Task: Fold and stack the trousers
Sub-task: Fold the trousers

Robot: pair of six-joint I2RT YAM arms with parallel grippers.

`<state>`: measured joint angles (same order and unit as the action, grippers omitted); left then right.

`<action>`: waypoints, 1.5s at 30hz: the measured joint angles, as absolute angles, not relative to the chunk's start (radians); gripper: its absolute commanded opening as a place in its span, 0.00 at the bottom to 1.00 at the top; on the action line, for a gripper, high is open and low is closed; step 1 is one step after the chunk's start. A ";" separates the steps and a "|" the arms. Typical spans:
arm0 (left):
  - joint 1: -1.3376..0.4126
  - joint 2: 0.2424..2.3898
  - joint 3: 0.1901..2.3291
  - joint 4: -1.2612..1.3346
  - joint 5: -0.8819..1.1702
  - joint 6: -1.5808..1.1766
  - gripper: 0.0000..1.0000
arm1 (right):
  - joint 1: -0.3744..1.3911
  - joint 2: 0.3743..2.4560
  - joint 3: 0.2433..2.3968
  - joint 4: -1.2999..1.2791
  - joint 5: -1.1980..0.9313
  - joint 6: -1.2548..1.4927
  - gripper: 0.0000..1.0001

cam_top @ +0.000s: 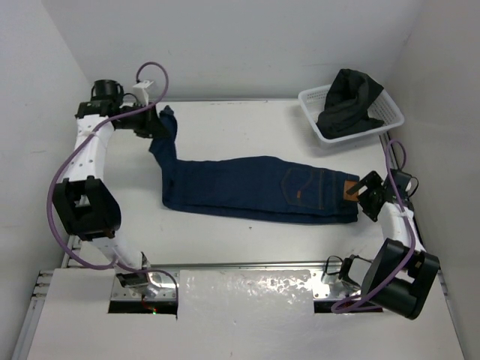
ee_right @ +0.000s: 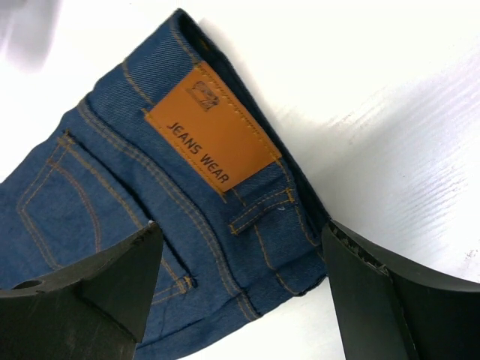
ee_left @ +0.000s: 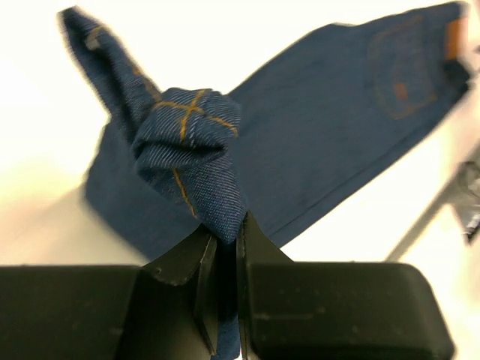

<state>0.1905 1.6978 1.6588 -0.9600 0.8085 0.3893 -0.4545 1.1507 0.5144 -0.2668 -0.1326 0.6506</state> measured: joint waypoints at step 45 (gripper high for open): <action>-0.604 2.031 1.642 -0.608 0.678 0.133 1.00 | -0.428 1.113 0.578 -0.334 -0.153 0.564 0.82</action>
<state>-0.6037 2.0312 1.6417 -0.6083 0.6777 0.1329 -0.4282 1.1130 0.5777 -0.3340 -0.1528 0.5640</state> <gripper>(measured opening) 0.993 0.829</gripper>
